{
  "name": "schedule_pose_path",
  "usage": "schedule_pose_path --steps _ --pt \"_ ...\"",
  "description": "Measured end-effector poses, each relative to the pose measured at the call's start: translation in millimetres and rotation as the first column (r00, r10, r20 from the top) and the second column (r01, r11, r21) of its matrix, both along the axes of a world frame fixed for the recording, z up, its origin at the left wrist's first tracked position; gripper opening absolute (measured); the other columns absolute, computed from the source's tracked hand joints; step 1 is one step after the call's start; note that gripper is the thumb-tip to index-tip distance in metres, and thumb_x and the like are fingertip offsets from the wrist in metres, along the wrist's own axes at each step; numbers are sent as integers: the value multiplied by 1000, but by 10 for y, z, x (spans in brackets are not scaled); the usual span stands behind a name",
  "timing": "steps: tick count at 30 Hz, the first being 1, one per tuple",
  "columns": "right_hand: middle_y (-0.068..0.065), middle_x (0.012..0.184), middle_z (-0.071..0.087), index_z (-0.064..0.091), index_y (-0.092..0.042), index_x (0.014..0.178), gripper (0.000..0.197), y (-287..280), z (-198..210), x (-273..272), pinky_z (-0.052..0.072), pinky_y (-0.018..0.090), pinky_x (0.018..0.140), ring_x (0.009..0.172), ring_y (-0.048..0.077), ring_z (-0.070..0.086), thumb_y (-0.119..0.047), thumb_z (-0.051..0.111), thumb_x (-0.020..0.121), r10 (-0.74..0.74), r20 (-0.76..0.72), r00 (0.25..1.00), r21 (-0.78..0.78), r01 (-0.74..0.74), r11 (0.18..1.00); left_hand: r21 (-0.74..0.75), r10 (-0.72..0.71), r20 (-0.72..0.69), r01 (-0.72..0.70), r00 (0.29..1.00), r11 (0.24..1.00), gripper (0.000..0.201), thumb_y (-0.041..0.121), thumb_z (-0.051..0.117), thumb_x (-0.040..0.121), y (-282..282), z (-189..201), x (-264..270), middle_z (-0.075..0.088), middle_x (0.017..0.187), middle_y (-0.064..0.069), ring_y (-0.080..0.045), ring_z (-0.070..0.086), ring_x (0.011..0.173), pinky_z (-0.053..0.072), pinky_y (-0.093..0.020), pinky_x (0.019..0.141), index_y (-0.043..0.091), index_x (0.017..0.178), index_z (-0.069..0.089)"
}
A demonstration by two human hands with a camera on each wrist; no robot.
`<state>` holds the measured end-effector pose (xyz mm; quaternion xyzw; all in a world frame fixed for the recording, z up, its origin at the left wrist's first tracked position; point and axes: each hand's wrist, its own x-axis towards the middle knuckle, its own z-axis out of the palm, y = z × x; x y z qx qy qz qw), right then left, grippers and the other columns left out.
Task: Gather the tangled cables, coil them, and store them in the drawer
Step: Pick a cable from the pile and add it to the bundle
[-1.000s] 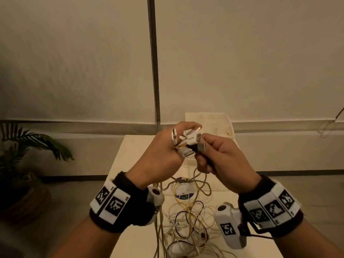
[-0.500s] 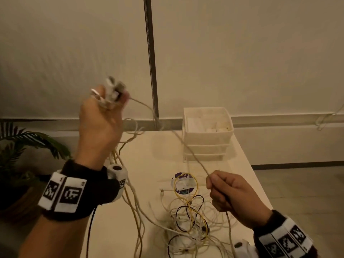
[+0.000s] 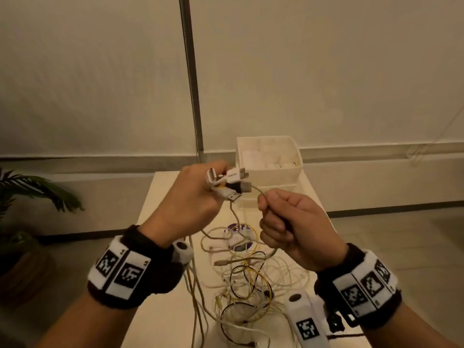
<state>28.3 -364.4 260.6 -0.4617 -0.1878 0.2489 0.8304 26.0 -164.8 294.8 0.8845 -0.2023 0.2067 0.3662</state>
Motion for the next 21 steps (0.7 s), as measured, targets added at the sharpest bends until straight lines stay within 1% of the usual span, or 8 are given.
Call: schedule_pose_path --steps 3,5,8,10,12,14,18,21 --pt "2 50 34 56 -1 84 23 13 48 -26 23 20 42 38 9 22 -20 46 94 -14 50 999 -30 15 999 -148 -93 -95 78 991 986 26 -11 64 86 -93 46 -105 63 67 24 10 55 57 39 -7 55 10 99 69" --pt "2 50 35 57 -3 84 24 37 78 -63 20 21 43 39 10 22 -21 45 94 -2 62 998 -37 4 999 -137 -117 -52 109 992 984 34 -12 63 82 -135 21 -132 68 79 22 5 64 73 47 -13 64 11 106 68" --pt "2 50 35 60 -4 84 24 31 80 -118 22 21 43 39 11 20 -20 46 94 -22 68 997 -32 25 999 -74 -117 6 117 993 990 14 8 55 78 -165 3 -180 69 78 6 -11 64 69 51 -30 59 15 85 65" --pt "3 51 36 61 -4 86 24 -12 38 -176 20 24 44 39 11 20 -21 47 94 -15 86 996 -37 18 999 -87 -36 50 40 998 995 16 20 47 77 -120 43 -214 68 72 4 -9 60 61 47 -24 53 15 80 62" --pt "2 50 38 61 -4 85 25 -93 -110 -268 18 26 44 39 11 21 -27 55 94 12 92 996 -57 -7 998 -212 76 60 -62 995 975 14 11 51 87 19 123 -218 60 64 13 -1 52 53 38 -16 48 20 81 60" --pt "-1 50 37 59 -7 81 33 -151 -340 -436 19 24 44 39 10 22 -38 66 87 16 64 998 -93 -10 996 -327 142 72 -112 987 939 14 16 52 92 185 193 -222 56 63 16 1 48 51 37 -22 48 23 83 60" --pt "4 54 31 55 -6 80 31 -245 -765 -763 20 24 45 42 10 23 -36 63 89 17 16 1000 -151 -14 988 -94 -7 69 13 998 995 7 11 53 83 120 186 -435 65 73 10 -8 58 63 47 -36 53 14 82 60" --pt "6 56 46 62 -11 81 24 -450 -994 -933 33 24 49 46 16 35 -26 50 95 17 146 989 -432 48 900 -199 -211 -50 197 976 960 15 -13 62 87 5 142 -627 63 71 24 6 61 63 43 -6 54 2 87 62"
